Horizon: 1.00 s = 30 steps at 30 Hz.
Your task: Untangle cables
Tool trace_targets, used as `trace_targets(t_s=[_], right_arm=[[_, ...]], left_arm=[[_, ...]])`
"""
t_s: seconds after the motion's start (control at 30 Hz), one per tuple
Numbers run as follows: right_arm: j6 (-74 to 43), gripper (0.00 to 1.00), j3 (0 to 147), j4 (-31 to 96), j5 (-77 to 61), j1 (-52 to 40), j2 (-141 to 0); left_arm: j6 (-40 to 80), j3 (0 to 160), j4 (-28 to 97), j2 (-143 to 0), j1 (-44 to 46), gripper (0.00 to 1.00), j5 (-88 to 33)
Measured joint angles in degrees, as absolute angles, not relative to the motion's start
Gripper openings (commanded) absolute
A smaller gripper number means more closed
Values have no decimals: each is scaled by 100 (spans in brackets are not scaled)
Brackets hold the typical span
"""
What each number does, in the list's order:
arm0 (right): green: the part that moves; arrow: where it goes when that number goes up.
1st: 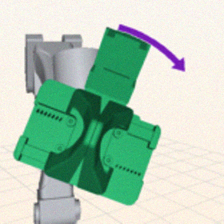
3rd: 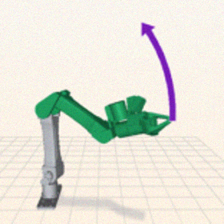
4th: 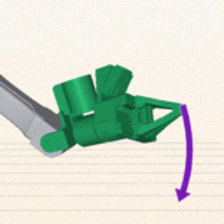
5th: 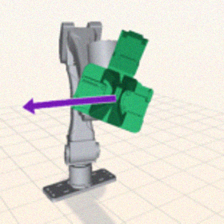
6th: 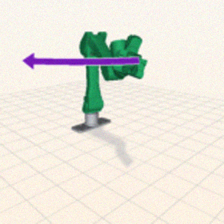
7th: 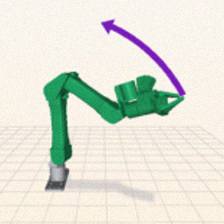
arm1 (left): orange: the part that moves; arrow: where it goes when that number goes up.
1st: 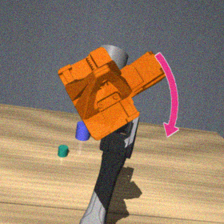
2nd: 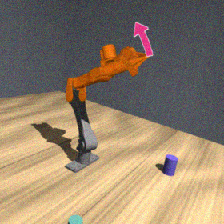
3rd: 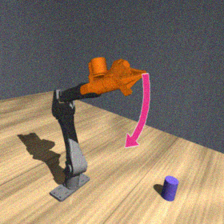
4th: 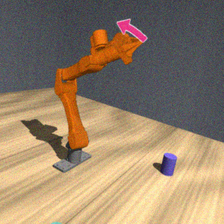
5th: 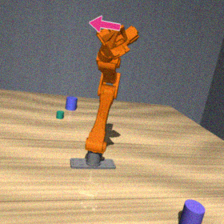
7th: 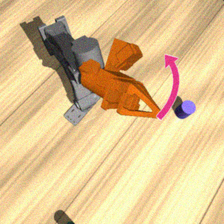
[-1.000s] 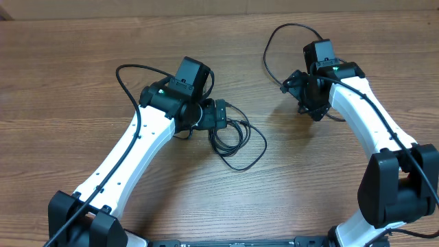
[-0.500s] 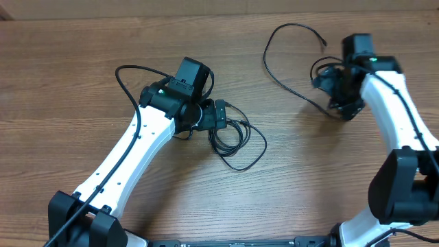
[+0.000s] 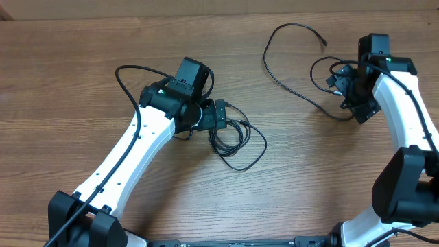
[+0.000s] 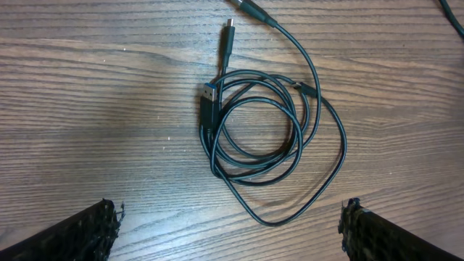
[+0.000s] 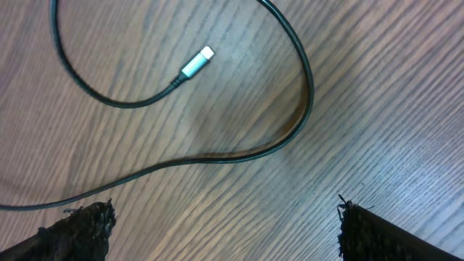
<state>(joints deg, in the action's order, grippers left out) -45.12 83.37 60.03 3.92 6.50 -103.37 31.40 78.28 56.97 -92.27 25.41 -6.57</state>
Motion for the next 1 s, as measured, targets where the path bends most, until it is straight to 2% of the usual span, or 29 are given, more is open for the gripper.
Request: trace_targets(t_s=[0.07,0.17,0.3,0.67,1.0], right_arm=[[-4545,96,8237,5920,408,648,-10337],[-4593,85,8095,5802,429,648,-10337],[-4635,79,8023,5647,451,650,-10339],[-4912,77,8020,5345,495,650,-10639],[-5085,67,8020,5371,482,650,-11190]], left_arm=[[3142,7828,5697,-9227,2541,99,-657],[3142,7828,5655,-9227,2541,100,-657],[3142,7828,5651,-9227,2541,99,-657],[3142,7828,5653,-9227,2541,99,-657],[3142,7828,5653,-9227,2541,100,-657]])
